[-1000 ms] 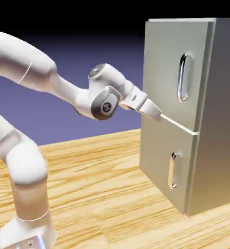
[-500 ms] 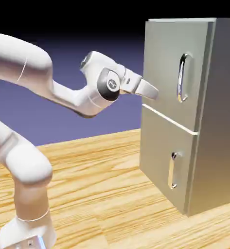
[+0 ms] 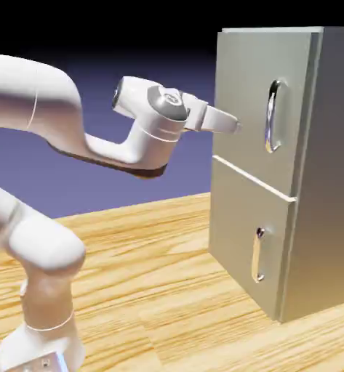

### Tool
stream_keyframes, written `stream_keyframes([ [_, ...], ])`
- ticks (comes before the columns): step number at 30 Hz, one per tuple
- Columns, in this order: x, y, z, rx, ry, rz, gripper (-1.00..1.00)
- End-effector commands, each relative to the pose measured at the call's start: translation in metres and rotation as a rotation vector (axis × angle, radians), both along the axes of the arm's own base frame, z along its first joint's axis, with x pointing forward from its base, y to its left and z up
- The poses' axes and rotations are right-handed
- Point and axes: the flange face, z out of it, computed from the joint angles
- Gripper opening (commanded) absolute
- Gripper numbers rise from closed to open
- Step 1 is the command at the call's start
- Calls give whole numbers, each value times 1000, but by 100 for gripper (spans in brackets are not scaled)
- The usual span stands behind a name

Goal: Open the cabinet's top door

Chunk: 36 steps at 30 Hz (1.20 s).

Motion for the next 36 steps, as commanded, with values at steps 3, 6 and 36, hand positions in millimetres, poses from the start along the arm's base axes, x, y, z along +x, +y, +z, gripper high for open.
stream_keyframes([
  [3,0,-8,2,8,-41,-1,0],
  [6,1,-16,3,17,-82,-1,0],
  [36,44,-66,-8,72,-293,-62,-100],
])
